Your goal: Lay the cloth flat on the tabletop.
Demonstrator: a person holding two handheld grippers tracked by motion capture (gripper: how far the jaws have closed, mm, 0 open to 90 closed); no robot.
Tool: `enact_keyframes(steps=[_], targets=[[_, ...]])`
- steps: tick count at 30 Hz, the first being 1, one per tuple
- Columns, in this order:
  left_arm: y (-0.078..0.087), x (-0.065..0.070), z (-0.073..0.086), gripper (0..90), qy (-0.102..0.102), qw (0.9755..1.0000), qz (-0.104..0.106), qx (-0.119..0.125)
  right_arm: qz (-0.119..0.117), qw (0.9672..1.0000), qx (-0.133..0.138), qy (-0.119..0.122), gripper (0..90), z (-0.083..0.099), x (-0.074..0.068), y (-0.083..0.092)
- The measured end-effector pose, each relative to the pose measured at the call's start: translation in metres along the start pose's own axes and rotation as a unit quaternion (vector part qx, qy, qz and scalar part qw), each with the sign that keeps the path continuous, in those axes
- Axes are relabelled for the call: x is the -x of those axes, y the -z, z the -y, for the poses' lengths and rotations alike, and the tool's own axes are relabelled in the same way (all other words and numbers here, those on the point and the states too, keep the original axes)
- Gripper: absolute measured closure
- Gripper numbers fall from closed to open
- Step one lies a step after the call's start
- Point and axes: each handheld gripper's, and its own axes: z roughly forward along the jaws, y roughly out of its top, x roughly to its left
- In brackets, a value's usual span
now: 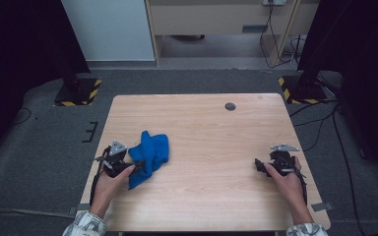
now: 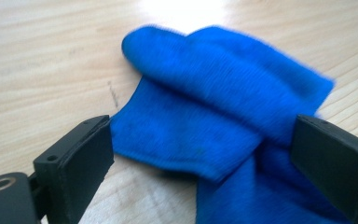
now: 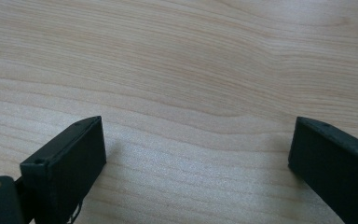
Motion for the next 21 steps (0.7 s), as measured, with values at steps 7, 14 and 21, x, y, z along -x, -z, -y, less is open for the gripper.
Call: enact_keyframes(steps=[7,14,21], targets=[[0.002,0.009,-0.006,5.6,-0.003,0.9999,0.013,0.009,0.0,1.0,0.0,0.0,4.2,0.0,0.0,0.0],[-0.014,0.015,-0.003,4.8,-0.015,0.9996,0.008,-0.023,0.0,1.0,0.0,0.0,4.2,0.0,0.0,0.0],[-0.026,0.006,0.003,27.0,-0.003,0.9986,0.025,-0.046,0.0,1.0,0.0,0.0,4.2,0.0,0.0,0.0]])
